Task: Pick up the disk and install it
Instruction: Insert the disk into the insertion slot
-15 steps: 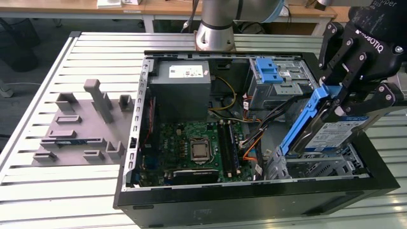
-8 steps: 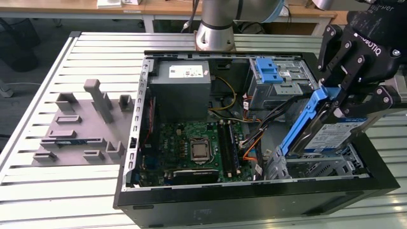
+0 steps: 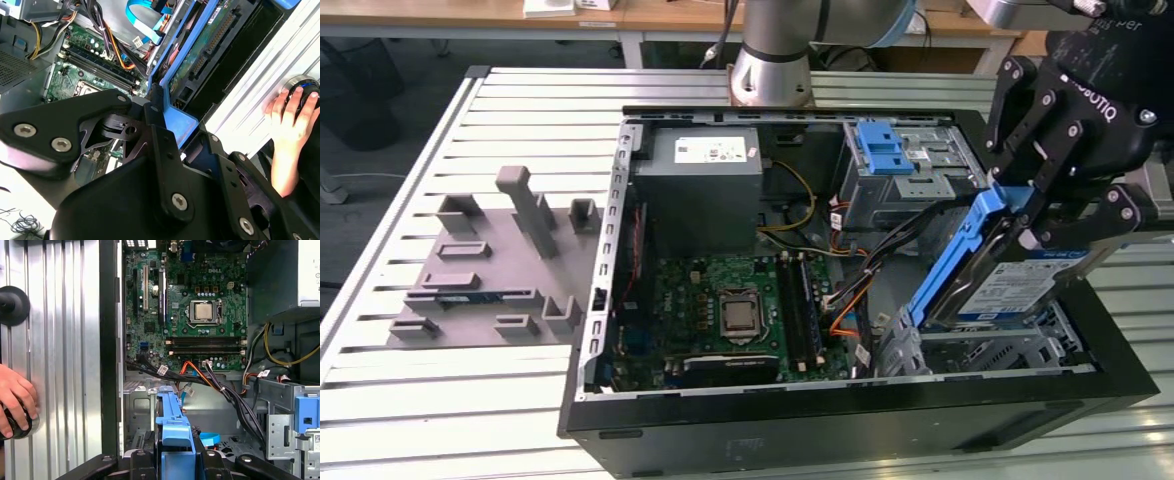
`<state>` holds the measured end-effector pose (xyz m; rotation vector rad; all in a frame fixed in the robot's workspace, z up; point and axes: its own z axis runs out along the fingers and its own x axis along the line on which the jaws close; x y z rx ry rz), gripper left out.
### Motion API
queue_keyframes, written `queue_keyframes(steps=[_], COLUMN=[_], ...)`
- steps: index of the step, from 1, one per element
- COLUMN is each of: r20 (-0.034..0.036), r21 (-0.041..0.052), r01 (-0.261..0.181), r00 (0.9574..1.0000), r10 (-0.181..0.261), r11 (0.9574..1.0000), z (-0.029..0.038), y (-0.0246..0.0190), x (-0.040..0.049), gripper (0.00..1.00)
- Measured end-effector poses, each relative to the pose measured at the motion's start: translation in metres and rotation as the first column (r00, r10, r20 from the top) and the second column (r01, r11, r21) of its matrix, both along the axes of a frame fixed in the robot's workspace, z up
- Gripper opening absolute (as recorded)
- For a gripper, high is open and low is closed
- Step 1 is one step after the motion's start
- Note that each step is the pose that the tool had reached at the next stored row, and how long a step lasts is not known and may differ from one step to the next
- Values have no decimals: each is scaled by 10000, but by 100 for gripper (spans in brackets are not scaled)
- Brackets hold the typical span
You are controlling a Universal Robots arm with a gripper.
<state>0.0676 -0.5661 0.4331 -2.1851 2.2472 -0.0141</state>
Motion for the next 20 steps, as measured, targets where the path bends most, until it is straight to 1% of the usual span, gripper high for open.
queue_keyframes(steps=[10,20], r20=[0,0], r21=[-1,-1], r01=[0,0], r00=[10000,10000], r10=[0,0], r11=[10000,10000], z=[-31,-84], y=[0,0], x=[0,0], gripper=[36,36])
